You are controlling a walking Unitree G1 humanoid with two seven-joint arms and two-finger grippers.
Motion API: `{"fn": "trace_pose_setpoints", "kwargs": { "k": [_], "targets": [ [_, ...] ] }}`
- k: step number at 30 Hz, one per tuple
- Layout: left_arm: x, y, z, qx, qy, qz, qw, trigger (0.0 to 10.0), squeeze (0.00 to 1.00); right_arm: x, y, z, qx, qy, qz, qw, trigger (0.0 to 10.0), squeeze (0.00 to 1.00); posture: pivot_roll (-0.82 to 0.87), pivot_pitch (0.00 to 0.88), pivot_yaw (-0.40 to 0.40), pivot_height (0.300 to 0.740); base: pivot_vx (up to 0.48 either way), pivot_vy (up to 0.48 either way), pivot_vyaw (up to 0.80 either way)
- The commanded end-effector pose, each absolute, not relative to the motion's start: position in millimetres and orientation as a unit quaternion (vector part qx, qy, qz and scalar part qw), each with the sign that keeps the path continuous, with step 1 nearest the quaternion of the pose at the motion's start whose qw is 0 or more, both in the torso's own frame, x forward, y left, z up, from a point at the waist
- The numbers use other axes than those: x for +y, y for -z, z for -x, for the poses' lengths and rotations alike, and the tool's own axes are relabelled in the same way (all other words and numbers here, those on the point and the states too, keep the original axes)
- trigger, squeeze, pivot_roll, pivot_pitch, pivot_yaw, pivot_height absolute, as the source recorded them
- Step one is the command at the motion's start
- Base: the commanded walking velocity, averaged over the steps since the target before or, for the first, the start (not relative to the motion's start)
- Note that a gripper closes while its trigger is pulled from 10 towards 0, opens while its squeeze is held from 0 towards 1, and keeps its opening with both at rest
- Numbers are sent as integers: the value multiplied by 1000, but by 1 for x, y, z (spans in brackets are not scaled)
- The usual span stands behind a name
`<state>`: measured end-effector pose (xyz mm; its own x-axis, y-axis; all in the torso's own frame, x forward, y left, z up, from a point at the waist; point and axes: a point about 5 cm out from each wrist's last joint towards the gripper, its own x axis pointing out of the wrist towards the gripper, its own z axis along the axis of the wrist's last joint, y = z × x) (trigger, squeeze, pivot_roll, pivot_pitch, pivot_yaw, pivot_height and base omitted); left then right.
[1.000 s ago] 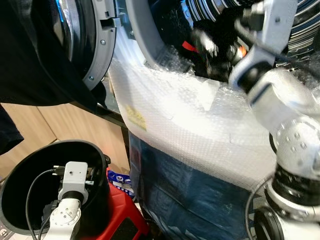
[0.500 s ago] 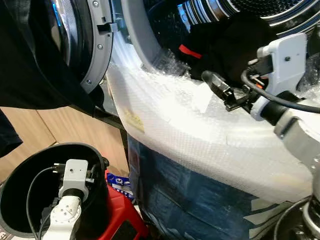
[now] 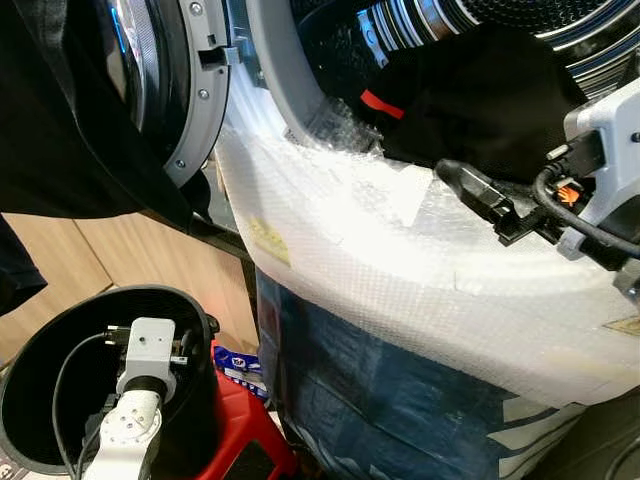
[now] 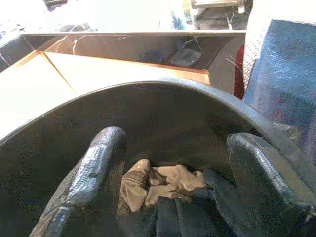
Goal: Clothes washing
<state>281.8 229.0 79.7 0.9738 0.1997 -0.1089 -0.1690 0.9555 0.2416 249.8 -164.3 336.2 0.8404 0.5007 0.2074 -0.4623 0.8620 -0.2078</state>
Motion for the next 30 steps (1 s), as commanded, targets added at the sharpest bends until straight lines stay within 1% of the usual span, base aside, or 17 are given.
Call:
{"fn": "trace_pose_setpoints", "kwargs": {
  "k": [1,2,3,5,7,10,13,17,19,20,22,24,25,26,27,30],
  "targets": [
    [232,-78,-282,69,-97,-114,986,10000,0,-158,-345,-241,-173,-278,29,944,10000,0,76,90,40,740,0,0,0],
    [232,-78,-282,69,-96,-114,986,10000,0,-153,-343,-240,-177,-297,-9,938,10000,0,82,87,37,740,0,0,0],
    [231,-78,-282,69,-96,-114,986,10000,0,-153,-343,-240,-176,-298,-11,938,10000,0,82,87,37,740,0,0,0],
    [229,-79,-282,66,-96,-112,987,10000,0,-136,-324,-228,-155,-367,8,917,10000,0,87,91,32,740,0,0,0],
    [229,-80,-282,65,-96,-112,987,10000,0,-133,-319,-224,-152,-380,-6,913,10000,0,86,93,31,740,0,0,0],
    [231,-80,-281,64,-99,-111,987,10000,0,-133,-311,-220,-147,-381,-28,912,10000,0,85,95,30,740,0,0,0],
    [231,-80,-281,64,-99,-111,987,10000,0,-135,-306,-215,-143,-386,-27,911,10000,0,79,98,29,740,0,0,0],
    [229,-80,-282,63,-96,-111,987,10000,0,-143,-288,-199,-118,-399,-9,909,10000,0,76,101,31,740,0,0,0],
    [229,-80,-282,63,-95,-111,987,10000,0,-144,-283,-196,-111,-403,-14,908,10000,0,76,100,31,740,0,0,0],
    [229,-80,-282,62,-95,-111,987,10000,0,-145,-281,-195,-110,-404,-15,908,10000,0,76,100,31,740,0,0,0],
    [229,-80,-282,62,-94,-110,987,10000,0,-159,-253,-213,-22,-318,25,948,10000,0,77,99,29,740,0,0,0],
    [229,-80,-282,63,-94,-111,987,10000,0,-164,-246,-220,-6,-285,26,958,10000,0,77,99,29,740,0,0,0],
    [229,-80,-281,63,-95,-110,987,10000,0,-165,-241,-220,-7,-287,4,958,10000,0,83,100,27,740,0,0,0],
    [229,-80,-281,63,-95,-111,987,10000,0,-163,-241,-215,-20,-308,-19,951,10000,0,83,100,27,740,0,0,0],
    [229,-80,-281,63,-95,-111,987,10000,0,-163,-241,-215,-20,-308,-19,951,10000,0,83,100,27,740,0,0,0],
    [229,-80,-281,63,-97,-110,987,10000,0,-160,-243,-208,-57,-337,-81,936,10000,0,88,99,24,740,0,0,0]
  ]
}}
